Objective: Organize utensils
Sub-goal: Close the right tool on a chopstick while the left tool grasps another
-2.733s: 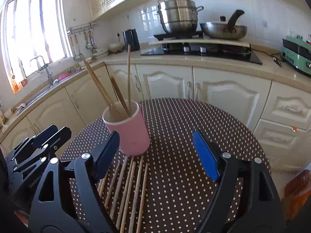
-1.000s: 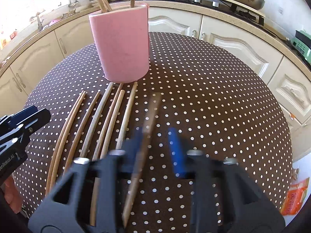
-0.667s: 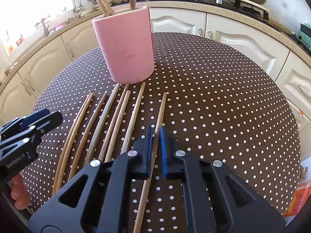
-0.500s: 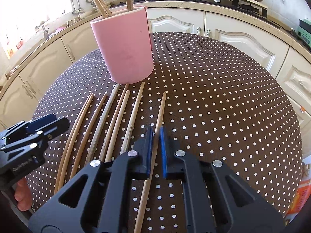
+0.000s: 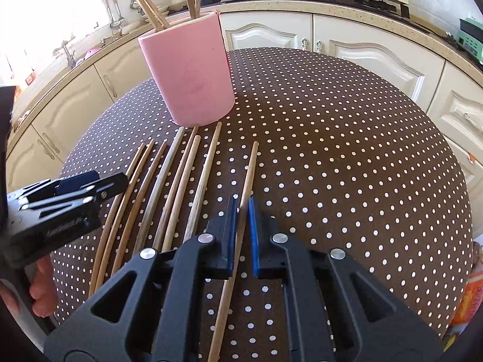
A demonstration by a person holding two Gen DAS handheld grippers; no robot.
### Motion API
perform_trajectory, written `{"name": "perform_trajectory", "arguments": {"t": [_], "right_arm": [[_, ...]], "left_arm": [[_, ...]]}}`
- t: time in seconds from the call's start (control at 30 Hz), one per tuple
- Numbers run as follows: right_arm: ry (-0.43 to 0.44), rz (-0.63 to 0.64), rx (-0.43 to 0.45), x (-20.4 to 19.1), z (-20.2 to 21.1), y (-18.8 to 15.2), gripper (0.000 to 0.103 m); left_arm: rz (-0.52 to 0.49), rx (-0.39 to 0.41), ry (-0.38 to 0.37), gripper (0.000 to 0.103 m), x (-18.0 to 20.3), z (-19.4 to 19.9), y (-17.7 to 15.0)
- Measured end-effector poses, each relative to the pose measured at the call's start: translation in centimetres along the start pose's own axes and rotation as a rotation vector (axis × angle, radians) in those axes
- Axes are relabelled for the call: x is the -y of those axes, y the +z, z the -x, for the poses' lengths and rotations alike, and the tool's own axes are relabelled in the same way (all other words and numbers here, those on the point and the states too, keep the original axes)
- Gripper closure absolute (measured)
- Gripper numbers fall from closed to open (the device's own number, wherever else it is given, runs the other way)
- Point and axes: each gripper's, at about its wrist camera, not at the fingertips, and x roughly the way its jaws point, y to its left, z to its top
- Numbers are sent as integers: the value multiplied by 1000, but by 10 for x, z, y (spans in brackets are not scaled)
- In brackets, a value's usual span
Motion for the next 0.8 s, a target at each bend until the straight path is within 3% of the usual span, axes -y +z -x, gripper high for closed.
{"name": "perform_trajectory", "arguments": {"t": [0.23, 0.27, 0.3, 0.33, 0.37, 0.8], "right_arm": [[4, 0, -2, 2, 3, -3, 94], [6, 0, -2, 2, 3, -3, 94], [7, 0, -1, 2, 4, -3, 94], [9, 1, -1, 1, 4, -3, 94], [12, 2, 0, 1, 4, -2, 94], [42, -12, 22, 8, 16, -7, 96]], "left_arm": [[-3, -26, 76, 49, 9, -7, 8], [-4, -29, 72, 54, 9, -7, 9], [0, -29, 81, 69, 7, -6, 10], [11, -31, 85, 76, 5, -5, 10], [21, -33, 91, 95, 0, -6, 12], [50, 10, -5, 97, -18, 2, 2]]}}
